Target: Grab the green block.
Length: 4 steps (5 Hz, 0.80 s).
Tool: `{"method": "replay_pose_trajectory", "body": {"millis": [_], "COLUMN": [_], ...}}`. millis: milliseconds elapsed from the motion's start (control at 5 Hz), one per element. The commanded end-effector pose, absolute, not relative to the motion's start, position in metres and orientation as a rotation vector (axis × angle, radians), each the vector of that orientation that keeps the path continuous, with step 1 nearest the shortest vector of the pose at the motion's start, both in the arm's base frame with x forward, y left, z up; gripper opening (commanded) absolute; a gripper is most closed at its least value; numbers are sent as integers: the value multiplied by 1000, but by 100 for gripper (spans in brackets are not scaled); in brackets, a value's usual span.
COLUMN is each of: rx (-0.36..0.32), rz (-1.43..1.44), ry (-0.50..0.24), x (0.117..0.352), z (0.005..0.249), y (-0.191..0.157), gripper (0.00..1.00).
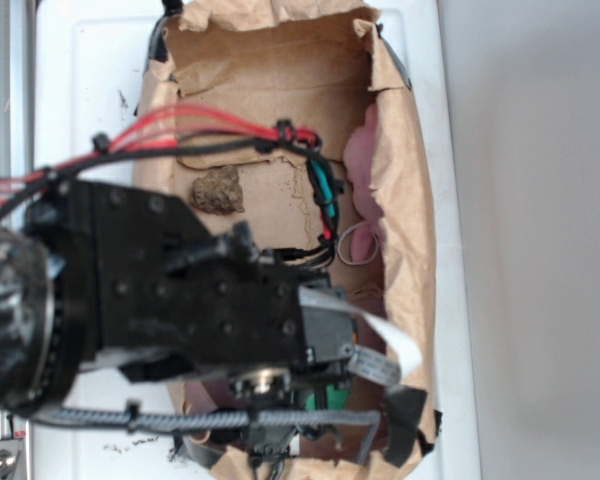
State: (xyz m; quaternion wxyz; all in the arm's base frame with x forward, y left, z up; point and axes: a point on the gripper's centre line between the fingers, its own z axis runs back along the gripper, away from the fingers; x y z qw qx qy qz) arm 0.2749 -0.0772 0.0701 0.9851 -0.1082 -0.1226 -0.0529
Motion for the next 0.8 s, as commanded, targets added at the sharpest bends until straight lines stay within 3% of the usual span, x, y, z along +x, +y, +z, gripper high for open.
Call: {"method": "replay_pose_trajectory", "body": {"millis": [0,200,600], "rx": [-176,-120,-185], "rz": [-240,-223,-144], "ry": [-294,-272,-257], "x": [274,277,277], "z": [61,47,67], "y": [-97,-93,-62], "gripper": [100,100,100]}}
